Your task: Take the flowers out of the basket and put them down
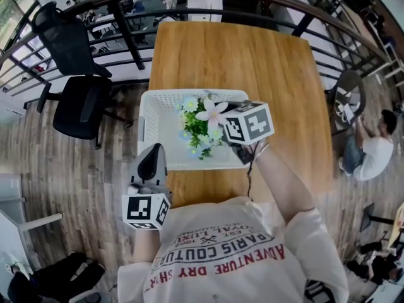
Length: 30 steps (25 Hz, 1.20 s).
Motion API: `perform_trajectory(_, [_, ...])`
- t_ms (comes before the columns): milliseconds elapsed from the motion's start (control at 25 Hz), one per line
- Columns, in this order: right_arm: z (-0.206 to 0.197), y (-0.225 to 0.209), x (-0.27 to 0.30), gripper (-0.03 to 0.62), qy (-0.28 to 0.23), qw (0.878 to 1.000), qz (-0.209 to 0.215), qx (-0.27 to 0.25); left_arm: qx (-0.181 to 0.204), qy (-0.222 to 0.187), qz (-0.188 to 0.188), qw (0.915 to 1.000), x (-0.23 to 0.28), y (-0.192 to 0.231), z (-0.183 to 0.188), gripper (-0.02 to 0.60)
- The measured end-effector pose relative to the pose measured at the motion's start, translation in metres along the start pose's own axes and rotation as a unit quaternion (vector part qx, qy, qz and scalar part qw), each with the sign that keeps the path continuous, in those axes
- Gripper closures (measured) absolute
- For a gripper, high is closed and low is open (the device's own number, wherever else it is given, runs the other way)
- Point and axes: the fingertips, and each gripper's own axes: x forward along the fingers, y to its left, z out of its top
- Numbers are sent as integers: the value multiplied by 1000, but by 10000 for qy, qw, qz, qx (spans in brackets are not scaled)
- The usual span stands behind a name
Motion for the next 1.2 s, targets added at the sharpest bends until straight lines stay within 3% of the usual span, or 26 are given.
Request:
perform_trajectory(160, [14, -20, -67, 520, -568, 9981, -74, -237, 60, -137, -111, 9998, 9, -56, 7, 557])
perform_trajectory(400, [-4, -74, -155, 522, -1084, 9927, -395, -355, 253, -275, -271, 9989, 23, -135, 7, 557])
perform_trajectory(680, [-65, -166, -225, 522, -1130, 9901, -832, -32, 246, -185, -285, 9991, 31, -219, -14, 556])
perform_trajectory(920, [-137, -228, -212, 522, -675, 9906, -1146, 319, 201, 55, -159, 9997, 38, -249, -39, 555])
perform_trajectory(1200, [-227, -266, -139, 522, 159, 9893, -1109, 938, 103, 419, 138, 9990, 43, -248, -71, 556])
